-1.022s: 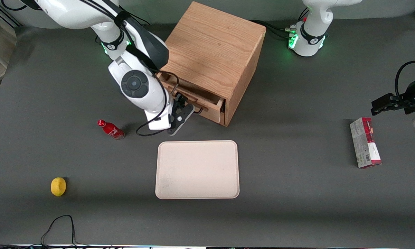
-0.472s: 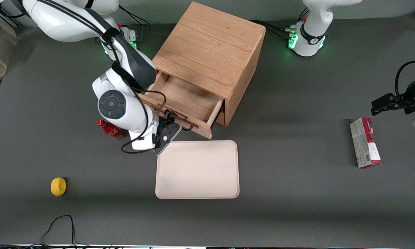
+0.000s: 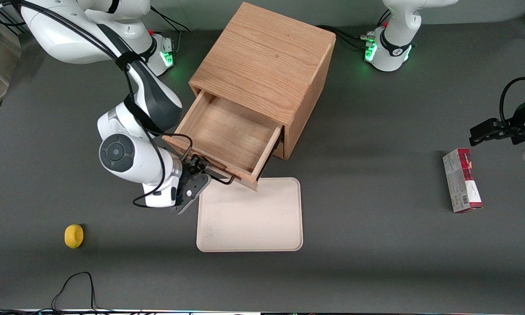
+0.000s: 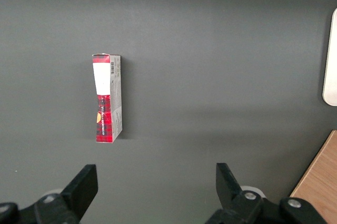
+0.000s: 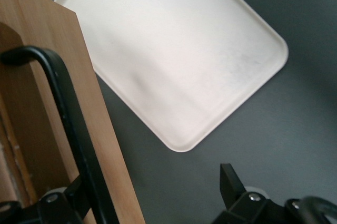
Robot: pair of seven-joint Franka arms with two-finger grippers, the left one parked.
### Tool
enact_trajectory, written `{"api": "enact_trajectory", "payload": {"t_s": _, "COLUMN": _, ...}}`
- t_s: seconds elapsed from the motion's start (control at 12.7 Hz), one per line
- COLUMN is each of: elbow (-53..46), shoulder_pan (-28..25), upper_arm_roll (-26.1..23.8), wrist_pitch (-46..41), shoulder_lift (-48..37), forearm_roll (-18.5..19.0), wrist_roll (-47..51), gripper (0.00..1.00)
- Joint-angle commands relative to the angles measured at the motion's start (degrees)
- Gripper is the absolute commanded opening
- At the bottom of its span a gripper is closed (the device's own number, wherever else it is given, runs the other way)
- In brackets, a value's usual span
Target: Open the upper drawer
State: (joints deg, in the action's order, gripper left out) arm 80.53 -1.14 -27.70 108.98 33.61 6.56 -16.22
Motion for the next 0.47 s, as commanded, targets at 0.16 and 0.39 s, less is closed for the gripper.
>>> {"api": "enact_trajectory", "payload": {"t_s": 0.16, "elbow": -4.15, "shoulder_pan": 0.08, "upper_arm_roll": 1.25, "wrist_pitch": -1.58, "shoulder_lift": 1.54, "forearm_roll": 1.08, "wrist_roll": -2.93, "gripper": 1.00}}
{"api": "enact_trajectory", "payload": {"t_s": 0.39, "elbow": -4.41, "shoulder_pan": 0.17, "upper_arm_roll": 3.27, "wrist_pitch": -1.66, "shoulder_lift": 0.85, "forearm_roll": 0.21, "wrist_roll": -4.00, "gripper": 1.00}}
